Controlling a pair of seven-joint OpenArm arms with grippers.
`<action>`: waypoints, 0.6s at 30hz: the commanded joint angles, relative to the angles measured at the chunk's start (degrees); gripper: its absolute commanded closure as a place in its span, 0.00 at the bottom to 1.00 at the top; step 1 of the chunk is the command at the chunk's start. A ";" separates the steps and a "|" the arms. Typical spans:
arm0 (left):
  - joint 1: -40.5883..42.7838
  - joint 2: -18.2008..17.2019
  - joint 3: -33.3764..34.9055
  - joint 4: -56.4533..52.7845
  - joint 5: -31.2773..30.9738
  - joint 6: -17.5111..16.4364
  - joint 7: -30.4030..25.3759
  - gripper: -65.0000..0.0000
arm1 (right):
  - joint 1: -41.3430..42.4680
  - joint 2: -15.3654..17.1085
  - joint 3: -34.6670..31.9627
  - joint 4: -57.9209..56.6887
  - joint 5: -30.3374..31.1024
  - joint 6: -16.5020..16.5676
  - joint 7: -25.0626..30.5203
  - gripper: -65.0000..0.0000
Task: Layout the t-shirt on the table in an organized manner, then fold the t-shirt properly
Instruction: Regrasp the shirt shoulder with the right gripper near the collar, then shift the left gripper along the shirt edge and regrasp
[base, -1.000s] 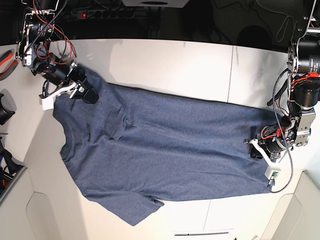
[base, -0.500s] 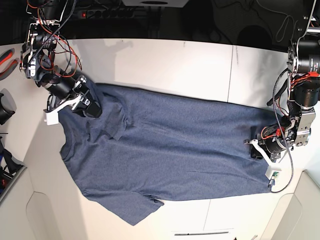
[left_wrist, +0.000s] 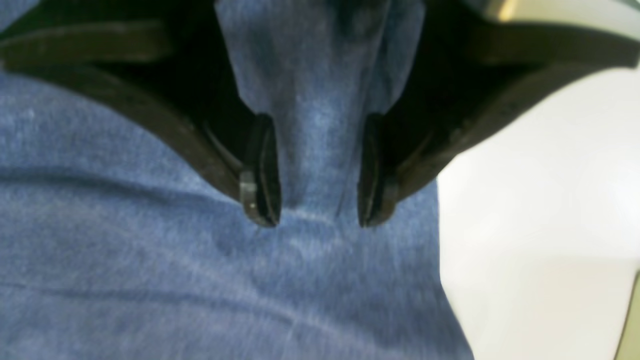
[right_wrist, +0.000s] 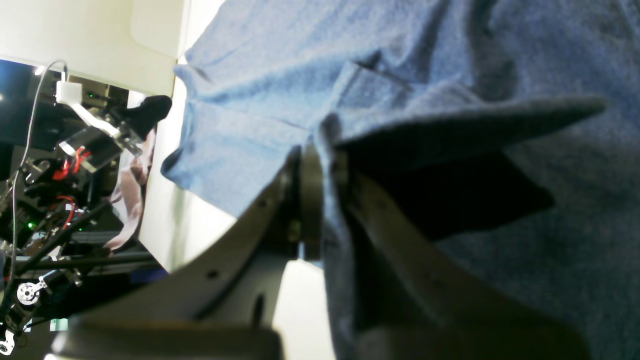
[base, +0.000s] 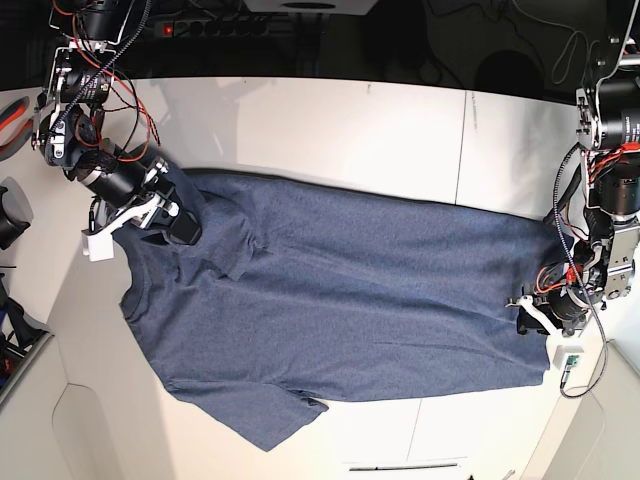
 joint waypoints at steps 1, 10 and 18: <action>-1.64 -1.01 -0.13 0.33 -0.35 -0.17 -1.33 0.55 | 0.63 0.46 0.00 1.14 1.14 1.05 0.70 1.00; -2.16 -0.98 -0.13 -2.75 -0.35 0.46 -2.60 0.55 | 0.63 0.46 0.00 1.14 1.16 1.05 0.72 1.00; -2.29 -0.79 -0.13 -4.98 -0.33 0.44 -4.98 0.55 | 0.63 0.46 0.00 1.14 1.16 1.05 0.74 1.00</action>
